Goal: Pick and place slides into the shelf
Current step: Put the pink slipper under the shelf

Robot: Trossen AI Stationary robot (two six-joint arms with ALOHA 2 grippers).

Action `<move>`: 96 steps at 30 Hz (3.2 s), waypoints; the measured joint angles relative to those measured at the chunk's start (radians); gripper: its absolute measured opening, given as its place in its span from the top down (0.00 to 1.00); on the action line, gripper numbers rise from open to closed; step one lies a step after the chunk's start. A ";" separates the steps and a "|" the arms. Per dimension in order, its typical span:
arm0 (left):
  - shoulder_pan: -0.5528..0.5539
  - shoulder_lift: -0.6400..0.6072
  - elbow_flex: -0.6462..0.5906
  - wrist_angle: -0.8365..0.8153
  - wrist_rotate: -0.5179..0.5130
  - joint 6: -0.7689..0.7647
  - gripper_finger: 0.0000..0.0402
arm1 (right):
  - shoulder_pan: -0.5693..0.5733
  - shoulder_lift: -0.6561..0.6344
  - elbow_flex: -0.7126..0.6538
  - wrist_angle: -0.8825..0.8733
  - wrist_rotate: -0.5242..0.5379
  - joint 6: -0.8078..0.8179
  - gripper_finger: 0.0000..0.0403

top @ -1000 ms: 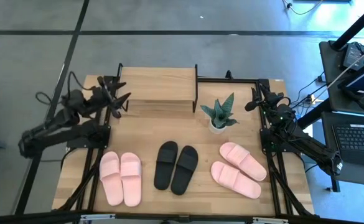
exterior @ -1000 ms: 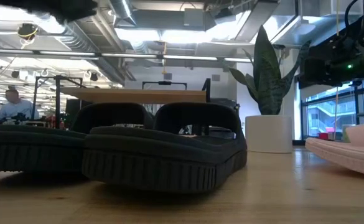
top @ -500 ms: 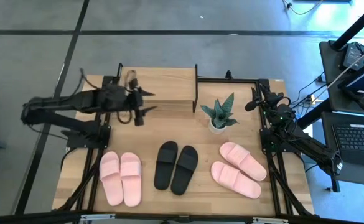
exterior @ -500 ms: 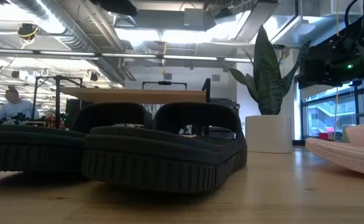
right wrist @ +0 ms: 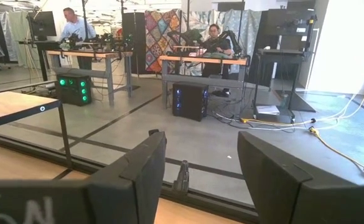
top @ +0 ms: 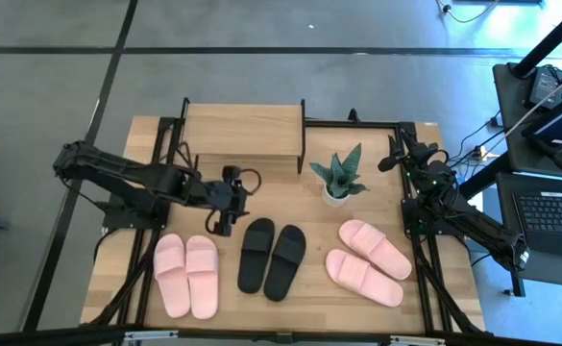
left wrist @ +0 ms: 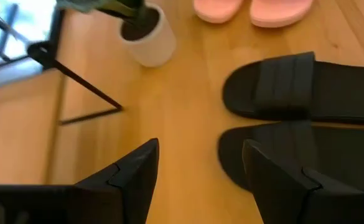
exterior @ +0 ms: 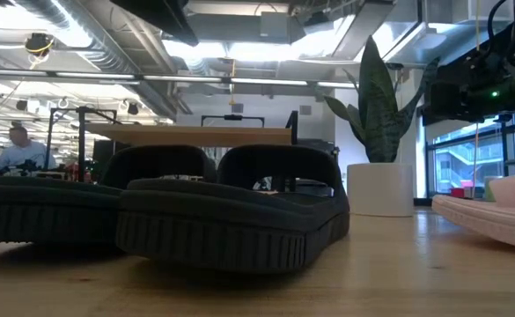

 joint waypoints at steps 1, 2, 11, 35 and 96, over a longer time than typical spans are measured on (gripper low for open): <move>-0.009 0.006 0.000 0.004 0.000 -0.015 0.44 | 0.000 0.000 0.000 0.000 0.000 0.000 0.50; -0.017 0.012 0.000 0.011 0.002 -0.032 0.44 | 0.000 0.000 0.000 0.000 0.000 0.000 0.50; -0.140 0.026 0.000 -0.019 0.088 -0.206 0.45 | 0.000 0.000 0.000 0.000 0.000 0.055 0.50; -0.605 0.188 -0.001 -0.538 0.328 -1.138 0.45 | 0.000 0.001 0.000 0.000 -0.002 0.212 0.50; -0.445 0.097 0.057 -0.683 0.533 -1.340 0.99 | 0.000 0.001 0.000 0.000 -0.002 0.212 0.50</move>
